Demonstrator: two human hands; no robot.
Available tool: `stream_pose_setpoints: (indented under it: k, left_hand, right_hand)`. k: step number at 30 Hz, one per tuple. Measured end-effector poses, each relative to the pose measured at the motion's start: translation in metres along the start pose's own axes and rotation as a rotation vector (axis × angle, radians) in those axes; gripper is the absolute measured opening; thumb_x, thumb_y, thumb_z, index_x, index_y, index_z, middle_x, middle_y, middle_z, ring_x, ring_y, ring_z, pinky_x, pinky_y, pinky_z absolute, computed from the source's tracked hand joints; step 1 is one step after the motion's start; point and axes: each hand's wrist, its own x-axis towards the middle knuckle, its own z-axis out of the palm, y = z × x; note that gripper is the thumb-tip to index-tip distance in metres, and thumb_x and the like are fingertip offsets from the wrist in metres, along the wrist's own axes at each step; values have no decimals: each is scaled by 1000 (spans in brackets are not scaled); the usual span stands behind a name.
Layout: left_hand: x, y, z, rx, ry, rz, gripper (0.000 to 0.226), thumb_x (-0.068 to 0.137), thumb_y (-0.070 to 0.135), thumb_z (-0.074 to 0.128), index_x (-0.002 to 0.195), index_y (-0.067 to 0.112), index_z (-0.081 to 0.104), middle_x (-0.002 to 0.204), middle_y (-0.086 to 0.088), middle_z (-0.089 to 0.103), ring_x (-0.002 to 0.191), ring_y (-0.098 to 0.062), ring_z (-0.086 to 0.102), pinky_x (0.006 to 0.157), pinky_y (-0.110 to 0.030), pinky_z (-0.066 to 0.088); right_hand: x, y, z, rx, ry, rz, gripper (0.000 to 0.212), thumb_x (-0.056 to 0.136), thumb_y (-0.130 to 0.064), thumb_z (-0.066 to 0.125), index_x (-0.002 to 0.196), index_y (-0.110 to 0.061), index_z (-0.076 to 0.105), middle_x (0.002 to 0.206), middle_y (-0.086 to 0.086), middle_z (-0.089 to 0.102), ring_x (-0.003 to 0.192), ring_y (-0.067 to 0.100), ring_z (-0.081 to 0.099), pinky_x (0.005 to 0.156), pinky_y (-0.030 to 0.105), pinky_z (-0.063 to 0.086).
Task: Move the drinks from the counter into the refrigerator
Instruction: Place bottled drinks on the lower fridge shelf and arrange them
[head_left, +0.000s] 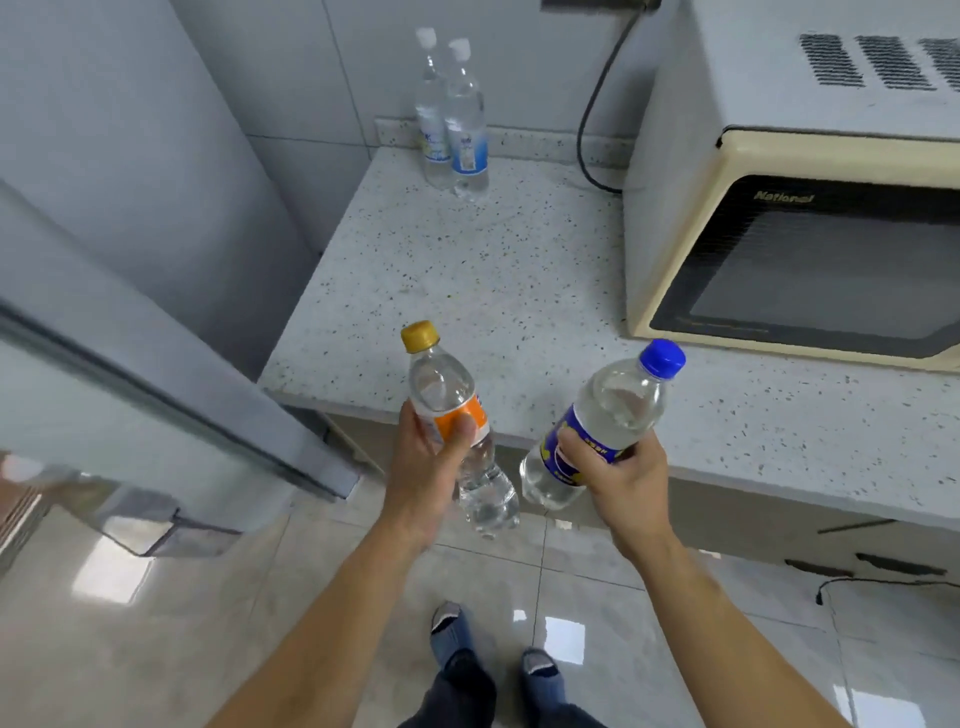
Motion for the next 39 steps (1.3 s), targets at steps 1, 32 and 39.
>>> stream_pose_setpoints:
  k: [1, 32, 39]
  left_hand:
    - [-12, -2, -7, 11, 35, -9, 62, 68, 70, 75, 123, 52, 52, 123, 14, 65, 116, -13, 63, 100, -49, 51]
    - [-295, -41, -308, -328, 992, -38, 40, 79, 24, 77, 113, 29, 57, 96, 4, 74, 86, -16, 74, 65, -23, 58]
    - [-301, -18, -402, -250, 906, 65, 44, 79, 15, 80, 112, 37, 59, 98, 12, 73, 89, -7, 71, 68, -15, 55]
  right_hand:
    - [-5, 1, 5, -7, -56, 8, 37, 76, -12, 85, 108, -16, 67, 97, 0, 75, 91, 17, 72, 78, 32, 58]
    - [-244, 35, 305, -220, -1049, -108, 40, 66, -30, 85, 101, -31, 67, 92, -13, 74, 83, 3, 71, 69, 14, 54]
    - [-293, 14, 385, -241, -1031, -154, 39, 67, -30, 85, 101, -32, 68, 92, -13, 75, 85, 5, 72, 70, 16, 55]
